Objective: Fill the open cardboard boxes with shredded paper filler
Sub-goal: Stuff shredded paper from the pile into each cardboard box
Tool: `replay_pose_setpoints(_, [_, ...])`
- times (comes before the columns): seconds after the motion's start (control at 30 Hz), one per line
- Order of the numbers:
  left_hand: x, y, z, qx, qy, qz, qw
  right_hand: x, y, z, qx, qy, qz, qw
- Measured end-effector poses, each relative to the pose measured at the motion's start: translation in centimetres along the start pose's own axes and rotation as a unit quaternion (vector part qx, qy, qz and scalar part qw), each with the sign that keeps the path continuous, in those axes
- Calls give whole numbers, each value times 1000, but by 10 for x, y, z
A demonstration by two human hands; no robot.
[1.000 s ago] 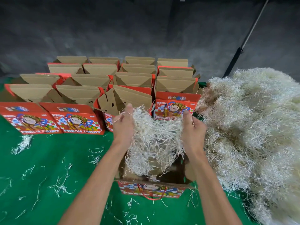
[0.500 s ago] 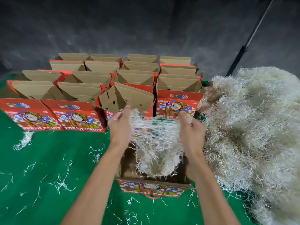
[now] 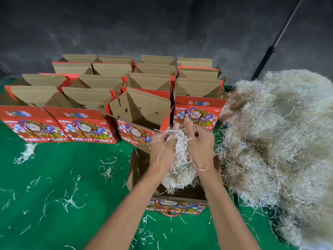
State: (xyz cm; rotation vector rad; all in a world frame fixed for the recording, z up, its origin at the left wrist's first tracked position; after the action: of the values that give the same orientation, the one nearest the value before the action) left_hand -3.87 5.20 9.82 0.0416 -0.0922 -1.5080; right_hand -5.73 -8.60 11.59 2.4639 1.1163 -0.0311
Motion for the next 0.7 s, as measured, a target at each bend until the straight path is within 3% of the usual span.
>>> replay_pose_setpoints(0.2, [-33, 16, -16, -32, -17, 86, 996, -3, -8, 15, 41, -13, -38, 998])
replay_pose_setpoints(0.4, [-53, 17, -21, -56, 3, 107, 993, 1, -9, 16, 71, 14, -55, 996])
replay_pose_setpoints(0.57, [-121, 36, -28, -121, -13, 242, 963, -37, 15, 30, 135, 11, 11, 991])
replay_pose_setpoints(0.7, [-116, 34, -30, -117, 5, 215, 970, -40, 20, 27, 143, 19, 16, 989])
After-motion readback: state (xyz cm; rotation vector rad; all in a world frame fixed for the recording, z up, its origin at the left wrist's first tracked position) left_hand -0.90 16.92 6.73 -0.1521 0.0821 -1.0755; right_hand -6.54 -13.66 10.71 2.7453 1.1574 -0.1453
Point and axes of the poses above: each hand's wrist, its own y-axis towards the middle knuckle, its own x-axis out of the palm, z = x × y, the point moved 9 cm from there along y, towards the middle knuckle, and after that the axes turned 10 degrees about z, right-handed, at the moved point
